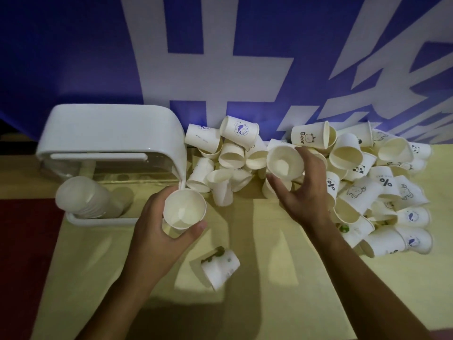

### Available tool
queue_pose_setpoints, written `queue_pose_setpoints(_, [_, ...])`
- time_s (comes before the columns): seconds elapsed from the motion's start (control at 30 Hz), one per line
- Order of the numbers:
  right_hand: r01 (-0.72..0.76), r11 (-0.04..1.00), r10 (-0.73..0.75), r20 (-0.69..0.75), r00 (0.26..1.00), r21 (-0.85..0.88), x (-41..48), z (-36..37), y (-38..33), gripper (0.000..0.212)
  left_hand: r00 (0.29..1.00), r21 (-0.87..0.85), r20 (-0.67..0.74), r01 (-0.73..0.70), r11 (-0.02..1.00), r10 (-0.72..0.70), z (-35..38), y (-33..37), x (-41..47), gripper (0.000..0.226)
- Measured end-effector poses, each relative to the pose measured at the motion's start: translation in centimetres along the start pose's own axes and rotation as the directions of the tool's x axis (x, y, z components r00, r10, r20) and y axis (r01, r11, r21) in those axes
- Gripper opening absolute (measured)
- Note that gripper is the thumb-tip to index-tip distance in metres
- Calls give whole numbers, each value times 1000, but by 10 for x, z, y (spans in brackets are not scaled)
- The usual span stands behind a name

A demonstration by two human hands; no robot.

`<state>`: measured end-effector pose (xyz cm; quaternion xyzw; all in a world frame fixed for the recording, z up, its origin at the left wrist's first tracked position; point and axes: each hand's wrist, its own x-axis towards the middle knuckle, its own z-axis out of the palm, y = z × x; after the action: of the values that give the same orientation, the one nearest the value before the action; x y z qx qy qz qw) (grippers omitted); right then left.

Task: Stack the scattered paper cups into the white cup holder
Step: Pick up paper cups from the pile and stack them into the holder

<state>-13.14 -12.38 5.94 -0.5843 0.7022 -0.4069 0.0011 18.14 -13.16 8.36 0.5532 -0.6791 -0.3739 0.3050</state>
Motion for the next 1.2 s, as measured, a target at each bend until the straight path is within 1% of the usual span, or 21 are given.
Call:
queue_pose_setpoints(0.13, [-52,996,48,46,998,69,-15,-8,-25,59,1000,-31,14,-14,999,14,-12,-3,-5,84])
queue_pose_setpoints(0.2, [-98,988,87,93,992,117,-24,-10,-38,59,1000,-57,13,-24,998,25,-21,-4,-9,81])
queue_pose_setpoints(0.27, [-139,978,116,149,982,154,-31,-7,-52,61,999,-69,1,-46,997,46,-32,-7,-12,80])
queue_pose_setpoints(0.37, [-166,973,134,196,971,158,-34,4,-83,67,997,-84,-32,-69,994,67,-53,-14,-15,79])
queue_pose_setpoints(0.57, [-147,964,90,248,965,222,-30,40,-155,67,994,-135,-79,-85,987,75,-112,-45,-14,79])
queue_pose_setpoints(0.73, [-154,949,73,282,957,276,-31,78,-215,67,982,-185,-151,-140,973,113,-163,-65,-6,68])
queue_pose_setpoints(0.83, [-177,932,84,286,955,317,-35,99,-244,66,978,-200,-184,-131,971,94,-187,-79,3,68])
queue_pose_setpoints(0.97, [-187,919,80,301,950,346,-39,120,-271,64,972,-192,-220,-120,974,77,-203,-102,14,74])
queue_pose_setpoints(1.0, [-192,917,82,307,948,350,-40,123,-275,63,970,-190,-233,-120,974,74,-205,-106,17,75])
queue_pose_setpoints(1.13, [-228,908,114,317,942,352,-44,133,-284,63,971,-272,-238,-84,959,18,-202,-112,27,79])
queue_pose_setpoints(1.2, [-242,906,128,318,939,347,-44,135,-286,62,972,-256,-234,-63,965,1,-198,-113,33,79])
